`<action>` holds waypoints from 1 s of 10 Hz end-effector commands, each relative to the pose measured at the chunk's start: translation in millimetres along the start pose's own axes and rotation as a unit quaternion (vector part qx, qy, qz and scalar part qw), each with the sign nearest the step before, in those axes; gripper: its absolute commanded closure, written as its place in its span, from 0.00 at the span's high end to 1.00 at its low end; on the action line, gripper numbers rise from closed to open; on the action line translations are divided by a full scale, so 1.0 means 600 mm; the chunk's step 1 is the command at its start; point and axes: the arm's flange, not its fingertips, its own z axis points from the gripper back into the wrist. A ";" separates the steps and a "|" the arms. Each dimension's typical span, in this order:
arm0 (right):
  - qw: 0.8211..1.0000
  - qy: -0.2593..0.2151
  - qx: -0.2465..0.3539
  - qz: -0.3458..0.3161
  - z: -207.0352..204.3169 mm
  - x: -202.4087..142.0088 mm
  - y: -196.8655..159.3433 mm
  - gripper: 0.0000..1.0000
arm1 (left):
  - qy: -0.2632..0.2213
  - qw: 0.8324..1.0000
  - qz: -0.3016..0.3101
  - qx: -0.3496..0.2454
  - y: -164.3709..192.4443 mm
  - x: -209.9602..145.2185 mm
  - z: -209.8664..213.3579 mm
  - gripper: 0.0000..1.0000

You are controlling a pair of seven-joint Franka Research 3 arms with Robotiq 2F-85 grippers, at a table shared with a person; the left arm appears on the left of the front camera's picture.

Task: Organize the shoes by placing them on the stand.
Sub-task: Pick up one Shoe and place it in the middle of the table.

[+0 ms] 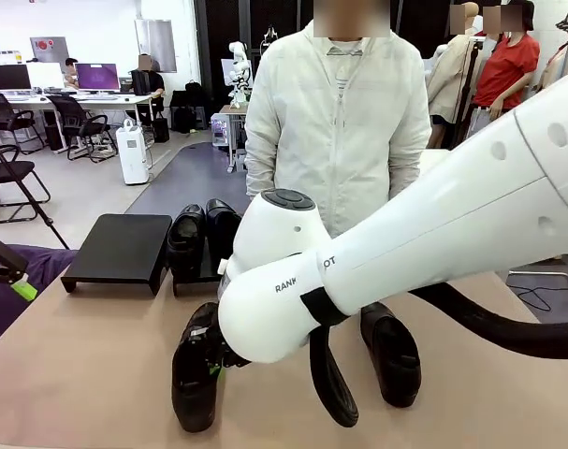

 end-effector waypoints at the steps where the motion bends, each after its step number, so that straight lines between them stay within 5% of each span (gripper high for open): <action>1: 1.000 -0.013 -0.014 -0.024 0.004 0.018 0.026 0.00 | -0.004 1.000 0.005 0.004 0.000 -0.001 0.001 1.00; 2: 0.999 -0.018 -0.018 -0.028 0.002 0.018 0.023 0.00 | -0.004 1.000 0.005 0.004 0.000 -0.001 0.001 1.00; 4: 0.999 -0.016 -0.013 -0.025 0.000 0.015 0.021 1.00 | -0.004 1.000 0.005 0.004 0.000 -0.001 0.001 1.00; 7: 0.999 -0.030 0.026 0.005 0.100 0.005 -0.021 1.00 | -0.004 1.000 0.005 0.004 0.000 -0.001 0.001 1.00; 10: 0.994 0.040 0.054 0.081 0.324 -0.006 -0.233 1.00 | -0.004 1.000 0.005 0.004 0.000 -0.001 0.001 1.00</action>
